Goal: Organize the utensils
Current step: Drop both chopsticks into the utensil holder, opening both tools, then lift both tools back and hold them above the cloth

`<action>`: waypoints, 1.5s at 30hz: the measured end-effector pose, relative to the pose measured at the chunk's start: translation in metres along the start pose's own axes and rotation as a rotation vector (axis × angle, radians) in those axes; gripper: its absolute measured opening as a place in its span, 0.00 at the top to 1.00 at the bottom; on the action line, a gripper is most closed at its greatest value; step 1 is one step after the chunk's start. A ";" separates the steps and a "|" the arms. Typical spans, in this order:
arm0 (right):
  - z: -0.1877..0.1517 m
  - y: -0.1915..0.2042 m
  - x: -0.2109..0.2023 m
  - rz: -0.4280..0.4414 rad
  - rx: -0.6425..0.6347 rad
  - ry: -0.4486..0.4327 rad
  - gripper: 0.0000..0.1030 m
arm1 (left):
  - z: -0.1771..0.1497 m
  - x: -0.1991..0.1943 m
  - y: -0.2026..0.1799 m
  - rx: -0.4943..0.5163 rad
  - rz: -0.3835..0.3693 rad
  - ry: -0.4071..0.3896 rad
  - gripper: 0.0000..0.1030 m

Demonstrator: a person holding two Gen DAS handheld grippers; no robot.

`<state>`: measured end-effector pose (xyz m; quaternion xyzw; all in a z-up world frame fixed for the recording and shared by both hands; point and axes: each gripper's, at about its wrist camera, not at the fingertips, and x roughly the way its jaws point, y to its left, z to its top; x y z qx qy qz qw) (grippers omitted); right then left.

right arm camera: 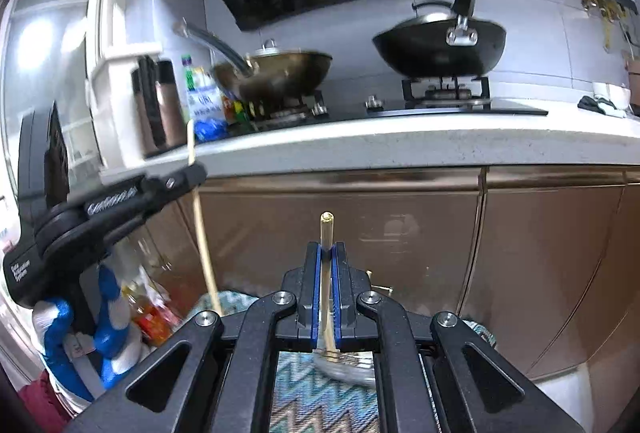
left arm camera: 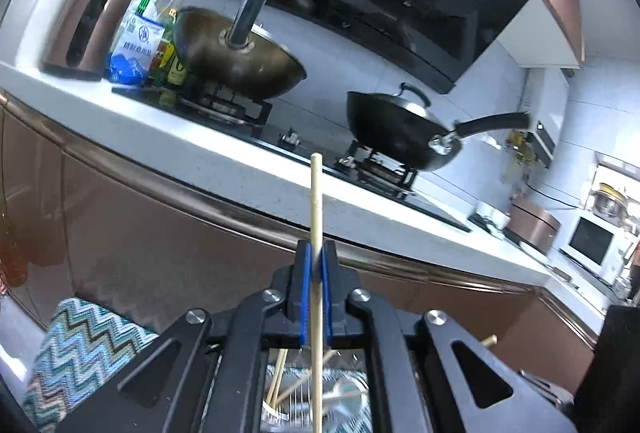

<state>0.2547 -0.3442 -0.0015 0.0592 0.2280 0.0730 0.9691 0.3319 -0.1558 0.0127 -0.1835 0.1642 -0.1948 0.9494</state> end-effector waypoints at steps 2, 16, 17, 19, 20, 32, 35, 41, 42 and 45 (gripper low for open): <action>-0.006 -0.005 0.017 -0.010 -0.011 0.023 0.95 | -0.012 0.021 0.001 0.005 0.020 -0.002 0.95; -0.038 -0.011 0.069 -0.050 -0.045 0.111 0.90 | -0.075 0.075 0.021 0.036 0.098 -0.020 0.89; -0.037 -0.010 0.068 -0.054 -0.045 0.109 0.83 | -0.073 0.071 0.022 0.035 0.097 -0.020 0.86; -0.036 -0.008 0.062 -0.067 -0.045 0.100 0.75 | -0.067 0.060 0.022 0.038 0.096 -0.031 0.78; -0.035 -0.007 0.059 -0.074 -0.042 0.094 0.73 | -0.062 0.053 0.022 0.043 0.099 -0.040 0.78; -0.024 0.018 -0.028 -0.132 -0.032 -0.017 0.58 | -0.023 -0.058 0.010 0.131 0.181 -0.036 0.54; -0.030 0.030 -0.051 -0.142 -0.041 -0.039 0.53 | -0.025 -0.090 0.009 0.162 0.217 -0.023 0.52; -0.052 0.056 -0.088 -0.160 -0.038 -0.070 0.44 | -0.037 -0.152 0.011 0.220 0.272 -0.020 0.50; -0.056 0.061 -0.094 -0.164 -0.038 -0.072 0.42 | -0.039 -0.162 0.012 0.228 0.287 -0.022 0.47; -0.068 0.073 -0.107 -0.176 -0.036 -0.081 0.36 | -0.044 -0.191 0.017 0.242 0.309 -0.037 0.45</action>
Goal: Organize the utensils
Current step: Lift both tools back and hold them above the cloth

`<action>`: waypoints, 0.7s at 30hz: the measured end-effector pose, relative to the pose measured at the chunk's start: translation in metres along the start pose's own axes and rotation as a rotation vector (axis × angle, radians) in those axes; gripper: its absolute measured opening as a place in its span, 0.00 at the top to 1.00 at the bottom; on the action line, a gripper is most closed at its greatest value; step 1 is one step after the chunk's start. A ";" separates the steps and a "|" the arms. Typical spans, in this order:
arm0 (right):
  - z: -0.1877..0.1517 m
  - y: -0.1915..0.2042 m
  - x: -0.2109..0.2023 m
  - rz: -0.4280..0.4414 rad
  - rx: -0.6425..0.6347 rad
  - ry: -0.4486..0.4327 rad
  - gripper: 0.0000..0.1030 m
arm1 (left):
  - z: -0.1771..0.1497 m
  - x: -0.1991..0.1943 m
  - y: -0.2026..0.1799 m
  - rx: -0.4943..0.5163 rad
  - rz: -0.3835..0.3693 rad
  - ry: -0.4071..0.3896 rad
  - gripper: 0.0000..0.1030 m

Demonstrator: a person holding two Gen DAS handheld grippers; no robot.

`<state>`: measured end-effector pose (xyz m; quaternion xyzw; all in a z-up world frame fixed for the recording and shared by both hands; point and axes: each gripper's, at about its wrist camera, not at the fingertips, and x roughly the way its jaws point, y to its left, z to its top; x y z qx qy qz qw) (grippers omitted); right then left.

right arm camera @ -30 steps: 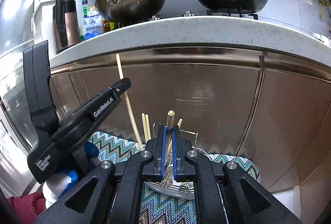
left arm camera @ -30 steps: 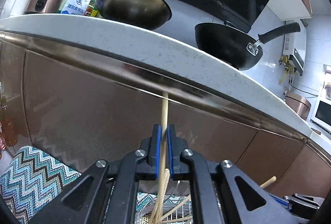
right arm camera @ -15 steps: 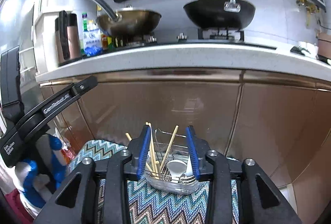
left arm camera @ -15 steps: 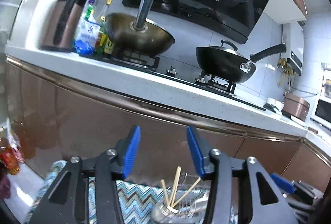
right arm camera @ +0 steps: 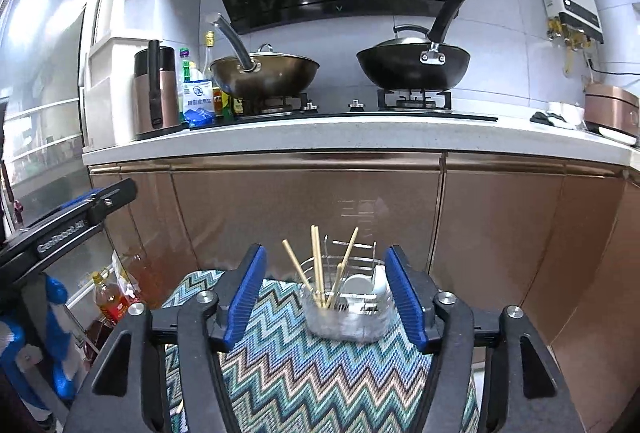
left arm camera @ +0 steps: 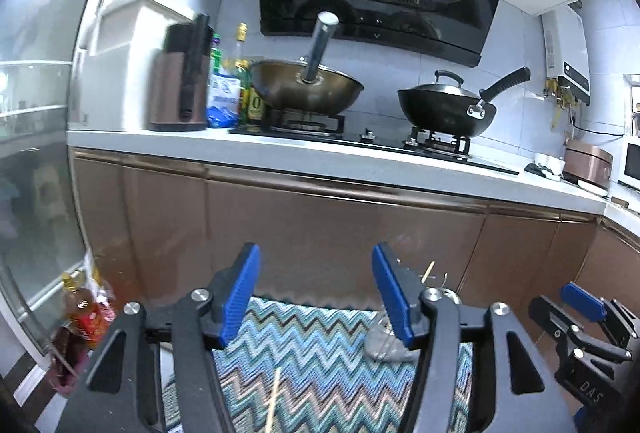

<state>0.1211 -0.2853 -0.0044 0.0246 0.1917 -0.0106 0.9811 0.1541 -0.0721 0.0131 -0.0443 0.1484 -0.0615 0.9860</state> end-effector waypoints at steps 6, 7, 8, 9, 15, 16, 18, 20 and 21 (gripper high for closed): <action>-0.016 0.025 -0.032 -0.027 -0.004 -0.032 0.25 | -0.013 -0.042 0.019 0.029 0.053 -0.017 0.43; -0.019 0.029 -0.038 -0.025 -0.002 -0.036 0.24 | -0.014 -0.048 0.022 0.031 0.062 -0.022 0.43; -0.021 0.033 -0.043 -0.027 -0.005 -0.043 0.22 | -0.016 -0.055 0.026 0.032 0.073 -0.030 0.43; -0.023 0.039 -0.050 -0.036 -0.015 -0.053 0.21 | -0.017 -0.060 0.029 0.033 0.085 -0.037 0.43; -0.032 0.060 -0.080 -0.066 -0.041 -0.107 0.17 | -0.025 -0.090 0.049 0.009 0.135 -0.049 0.42; -0.033 0.061 -0.083 -0.070 -0.041 -0.113 0.16 | -0.026 -0.092 0.051 0.007 0.141 -0.049 0.42; -0.037 0.064 -0.090 -0.082 -0.038 -0.134 0.08 | -0.029 -0.098 0.054 0.004 0.153 -0.048 0.41; -0.038 0.064 -0.092 -0.090 -0.034 -0.145 0.07 | -0.030 -0.101 0.055 0.007 0.160 -0.049 0.41; -0.040 0.065 -0.094 -0.094 -0.033 -0.149 0.07 | -0.031 -0.103 0.055 0.011 0.163 -0.051 0.41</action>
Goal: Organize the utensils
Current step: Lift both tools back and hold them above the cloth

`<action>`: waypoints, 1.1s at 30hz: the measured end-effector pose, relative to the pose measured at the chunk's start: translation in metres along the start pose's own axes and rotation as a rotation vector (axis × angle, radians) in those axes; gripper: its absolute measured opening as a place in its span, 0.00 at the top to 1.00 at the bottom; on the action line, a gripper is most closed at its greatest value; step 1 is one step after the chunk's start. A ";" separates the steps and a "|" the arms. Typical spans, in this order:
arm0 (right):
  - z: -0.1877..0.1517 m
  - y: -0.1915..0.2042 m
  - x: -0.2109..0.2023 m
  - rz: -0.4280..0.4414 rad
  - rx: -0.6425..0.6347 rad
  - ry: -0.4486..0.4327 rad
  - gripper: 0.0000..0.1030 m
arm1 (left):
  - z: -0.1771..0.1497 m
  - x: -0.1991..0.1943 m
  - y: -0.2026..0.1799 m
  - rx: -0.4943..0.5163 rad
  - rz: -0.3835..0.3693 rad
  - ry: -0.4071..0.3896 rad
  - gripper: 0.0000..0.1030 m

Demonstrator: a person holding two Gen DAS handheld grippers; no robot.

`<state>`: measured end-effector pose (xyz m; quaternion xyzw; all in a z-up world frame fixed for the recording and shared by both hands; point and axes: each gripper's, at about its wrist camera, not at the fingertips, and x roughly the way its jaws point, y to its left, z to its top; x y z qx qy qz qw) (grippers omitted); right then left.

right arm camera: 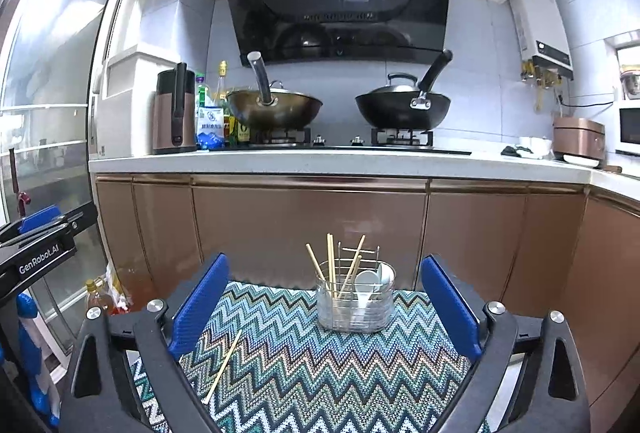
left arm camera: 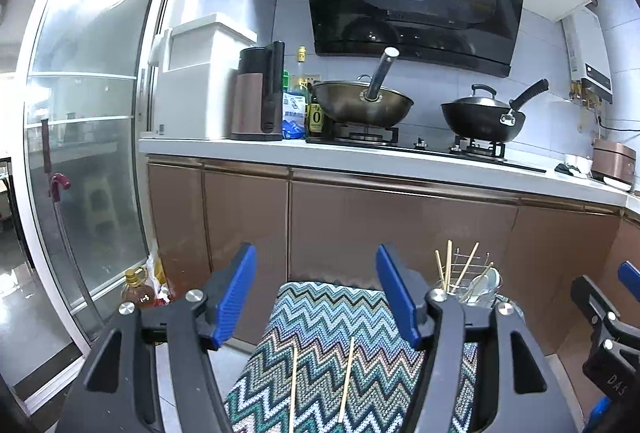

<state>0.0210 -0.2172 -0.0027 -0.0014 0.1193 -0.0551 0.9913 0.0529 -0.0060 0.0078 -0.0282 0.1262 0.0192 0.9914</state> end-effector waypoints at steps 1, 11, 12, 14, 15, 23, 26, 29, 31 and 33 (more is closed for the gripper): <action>0.000 0.001 -0.002 -0.003 0.002 -0.004 0.07 | 0.000 -0.002 -0.001 0.004 0.002 -0.003 0.41; -0.007 -0.004 -0.020 -0.030 0.004 -0.022 0.06 | -0.005 -0.017 -0.005 0.005 0.010 -0.008 0.40; -0.007 -0.004 -0.023 -0.034 0.002 -0.026 0.06 | -0.005 -0.018 -0.005 0.003 0.009 -0.008 0.40; -0.006 -0.005 -0.027 -0.042 -0.002 -0.036 0.06 | -0.004 -0.021 -0.004 0.000 0.013 -0.012 0.40; -0.005 -0.005 -0.029 -0.045 -0.003 -0.041 0.06 | -0.004 -0.023 -0.003 -0.002 0.020 -0.018 0.40; -0.007 -0.006 -0.034 -0.059 -0.013 -0.067 0.06 | 0.001 -0.033 0.001 -0.013 0.053 -0.051 0.39; -0.008 -0.006 -0.035 -0.063 -0.017 -0.066 0.06 | -0.001 -0.035 -0.001 -0.003 0.071 -0.062 0.39; -0.009 -0.007 -0.035 -0.063 -0.016 -0.068 0.05 | -0.003 -0.035 -0.002 0.000 0.075 -0.063 0.38; -0.009 -0.007 -0.036 -0.061 -0.018 -0.073 0.06 | -0.003 -0.036 -0.002 0.001 0.080 -0.065 0.38; -0.010 -0.006 -0.038 -0.064 -0.021 -0.082 0.05 | -0.005 -0.037 -0.003 0.002 0.088 -0.070 0.38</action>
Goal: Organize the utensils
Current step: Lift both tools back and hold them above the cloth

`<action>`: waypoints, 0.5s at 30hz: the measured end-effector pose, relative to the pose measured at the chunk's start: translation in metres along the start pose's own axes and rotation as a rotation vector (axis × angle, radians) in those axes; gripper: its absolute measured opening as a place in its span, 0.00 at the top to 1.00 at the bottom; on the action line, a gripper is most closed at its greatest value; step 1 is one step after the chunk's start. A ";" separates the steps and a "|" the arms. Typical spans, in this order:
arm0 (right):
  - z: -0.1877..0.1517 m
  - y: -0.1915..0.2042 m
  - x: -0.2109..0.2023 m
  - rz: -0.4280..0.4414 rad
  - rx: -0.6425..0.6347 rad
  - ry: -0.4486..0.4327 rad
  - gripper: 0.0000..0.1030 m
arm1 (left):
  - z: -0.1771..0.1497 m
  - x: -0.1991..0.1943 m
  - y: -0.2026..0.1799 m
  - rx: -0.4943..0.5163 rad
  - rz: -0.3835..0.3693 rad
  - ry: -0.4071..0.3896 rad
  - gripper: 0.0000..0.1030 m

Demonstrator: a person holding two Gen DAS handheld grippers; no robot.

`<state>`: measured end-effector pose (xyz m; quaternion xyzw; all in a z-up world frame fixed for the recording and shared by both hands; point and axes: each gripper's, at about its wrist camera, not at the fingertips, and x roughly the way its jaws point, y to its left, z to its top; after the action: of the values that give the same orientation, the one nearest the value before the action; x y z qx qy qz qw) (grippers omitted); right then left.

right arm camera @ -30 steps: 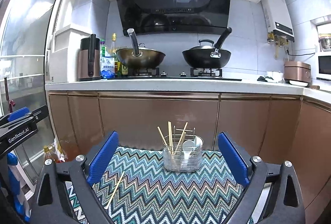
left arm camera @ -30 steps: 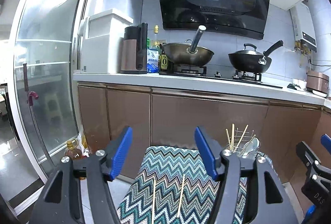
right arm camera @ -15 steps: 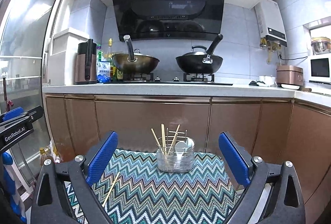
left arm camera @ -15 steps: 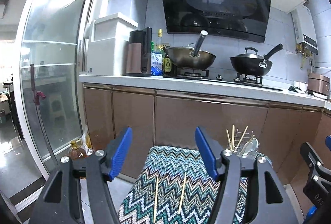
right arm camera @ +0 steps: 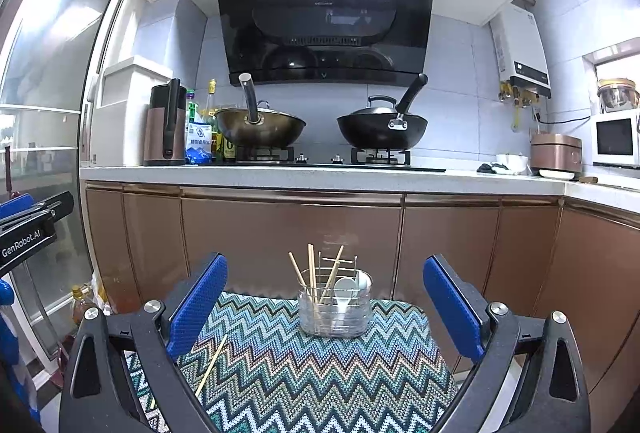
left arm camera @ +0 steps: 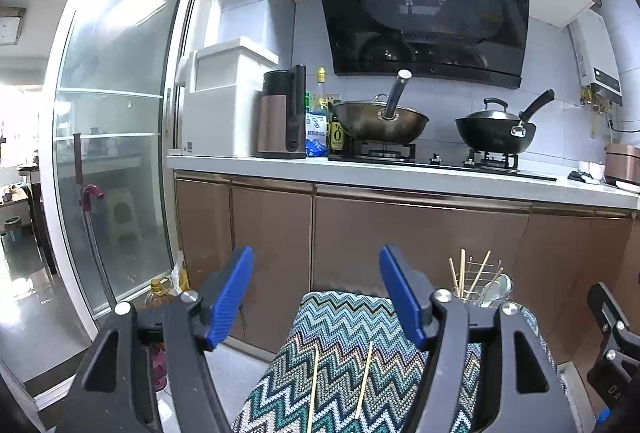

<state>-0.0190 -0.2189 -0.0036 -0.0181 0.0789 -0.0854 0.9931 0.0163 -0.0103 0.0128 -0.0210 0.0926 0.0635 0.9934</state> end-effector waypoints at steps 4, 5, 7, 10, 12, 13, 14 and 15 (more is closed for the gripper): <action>0.000 0.001 -0.002 0.008 0.006 -0.010 0.05 | -0.002 0.000 0.000 0.004 0.006 -0.004 0.37; 0.000 0.001 -0.003 0.009 0.007 -0.011 0.05 | -0.003 0.000 0.000 0.005 0.011 -0.004 0.37; -0.001 0.004 -0.002 0.015 0.006 -0.009 0.05 | -0.004 0.002 0.002 0.004 0.017 0.005 0.37; -0.001 0.008 0.002 0.036 0.004 0.004 0.06 | -0.007 0.011 0.007 0.003 0.023 0.038 0.37; -0.002 0.012 0.005 0.055 0.002 0.017 0.06 | -0.008 0.020 0.015 -0.010 0.020 0.077 0.37; -0.003 0.015 0.007 0.063 -0.001 0.023 0.06 | -0.009 0.022 0.018 -0.015 0.019 0.090 0.37; -0.003 0.017 0.008 0.069 -0.004 0.029 0.06 | -0.010 0.028 0.023 -0.024 0.017 0.110 0.37; -0.004 0.020 0.011 0.077 -0.009 0.038 0.07 | -0.011 0.031 0.027 -0.028 0.015 0.124 0.37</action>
<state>-0.0055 -0.2009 -0.0101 -0.0179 0.0989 -0.0470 0.9938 0.0409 0.0198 -0.0042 -0.0382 0.1533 0.0707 0.9849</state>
